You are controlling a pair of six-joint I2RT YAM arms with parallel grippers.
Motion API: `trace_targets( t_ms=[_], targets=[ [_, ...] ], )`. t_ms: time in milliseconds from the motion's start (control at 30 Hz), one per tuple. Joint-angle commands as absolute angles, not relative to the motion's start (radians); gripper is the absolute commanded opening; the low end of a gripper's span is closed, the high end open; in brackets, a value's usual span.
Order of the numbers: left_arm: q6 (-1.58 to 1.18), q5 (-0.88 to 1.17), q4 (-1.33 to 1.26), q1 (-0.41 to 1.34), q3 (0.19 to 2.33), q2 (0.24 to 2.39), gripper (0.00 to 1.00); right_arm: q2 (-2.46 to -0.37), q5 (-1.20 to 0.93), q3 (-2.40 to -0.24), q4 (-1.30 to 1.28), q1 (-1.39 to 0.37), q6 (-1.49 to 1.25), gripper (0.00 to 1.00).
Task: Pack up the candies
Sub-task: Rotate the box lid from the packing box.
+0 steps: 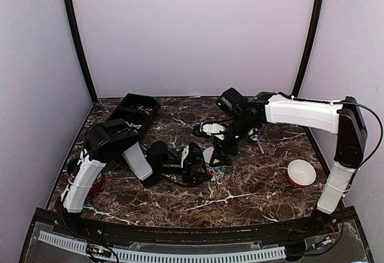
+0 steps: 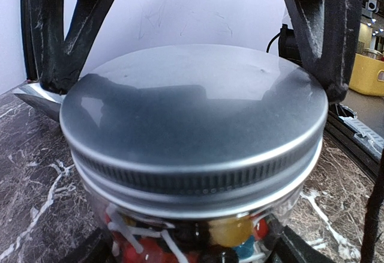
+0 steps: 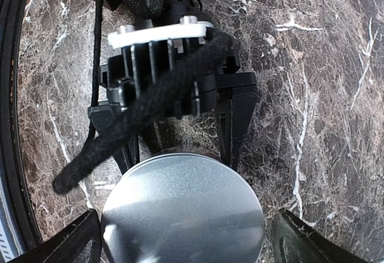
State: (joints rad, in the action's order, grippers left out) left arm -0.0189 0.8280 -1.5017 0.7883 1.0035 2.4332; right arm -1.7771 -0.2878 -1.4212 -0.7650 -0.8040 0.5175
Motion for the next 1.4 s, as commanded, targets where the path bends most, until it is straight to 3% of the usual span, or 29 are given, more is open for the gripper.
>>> trace_targets(
  t_ms=[0,500,1367],
  targets=[
    [-0.011,0.853,-1.429,0.778,0.98,2.492,0.77,-1.797,-0.305,-1.45,-0.77,-0.796,0.504,0.97],
    [-0.014,0.849,-1.433,0.779,0.977,2.492,0.77,-1.786,-0.325,-1.441,-0.769,-0.793,0.506,0.87],
    [-0.023,0.883,-1.54,0.778,0.949,2.5,0.77,-1.623,-0.445,-1.189,-0.458,-0.765,0.428,0.86]
  ],
)
